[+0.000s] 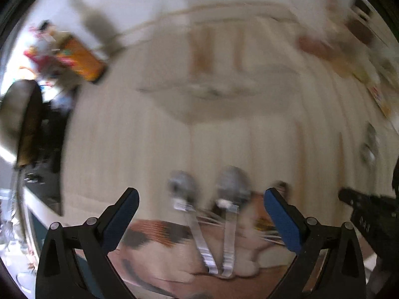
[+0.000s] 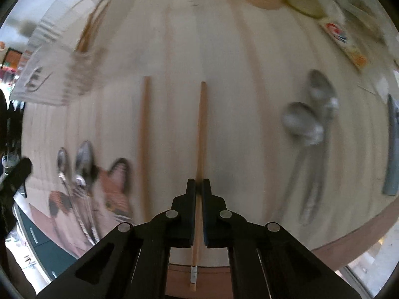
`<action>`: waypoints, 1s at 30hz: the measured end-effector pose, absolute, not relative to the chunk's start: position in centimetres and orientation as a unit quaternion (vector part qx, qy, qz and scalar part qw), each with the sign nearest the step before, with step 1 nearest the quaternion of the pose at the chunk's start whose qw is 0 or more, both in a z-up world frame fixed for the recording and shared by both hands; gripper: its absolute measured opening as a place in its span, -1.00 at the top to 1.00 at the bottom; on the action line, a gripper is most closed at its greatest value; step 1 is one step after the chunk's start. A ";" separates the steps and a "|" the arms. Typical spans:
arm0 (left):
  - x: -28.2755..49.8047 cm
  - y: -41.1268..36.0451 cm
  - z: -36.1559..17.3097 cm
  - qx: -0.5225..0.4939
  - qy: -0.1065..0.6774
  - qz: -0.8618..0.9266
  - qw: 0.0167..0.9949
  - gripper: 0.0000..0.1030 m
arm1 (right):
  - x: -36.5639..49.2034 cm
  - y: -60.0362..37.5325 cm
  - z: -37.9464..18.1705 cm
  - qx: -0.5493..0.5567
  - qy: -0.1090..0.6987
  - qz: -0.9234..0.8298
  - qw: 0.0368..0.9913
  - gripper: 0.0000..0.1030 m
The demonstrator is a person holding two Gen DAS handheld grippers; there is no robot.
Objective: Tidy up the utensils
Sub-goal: 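Return both tools to the mat and close each on a chopstick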
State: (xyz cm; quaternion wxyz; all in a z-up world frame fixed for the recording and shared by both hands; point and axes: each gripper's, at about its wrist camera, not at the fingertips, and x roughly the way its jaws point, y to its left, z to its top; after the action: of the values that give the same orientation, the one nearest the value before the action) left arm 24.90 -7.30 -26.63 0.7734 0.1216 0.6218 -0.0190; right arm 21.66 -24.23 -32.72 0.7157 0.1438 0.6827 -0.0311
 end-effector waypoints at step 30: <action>26.5 -10.0 -32.8 0.057 0.701 -0.064 0.708 0.85 | 21.9 -28.6 -32.4 0.122 0.722 0.016 0.681 0.84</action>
State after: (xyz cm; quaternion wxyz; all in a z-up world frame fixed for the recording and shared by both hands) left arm 26.50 -10.00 -32.80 0.7082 0.0573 0.7008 -0.0639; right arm 21.94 -28.60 -32.36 0.6808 0.1225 0.7220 0.0156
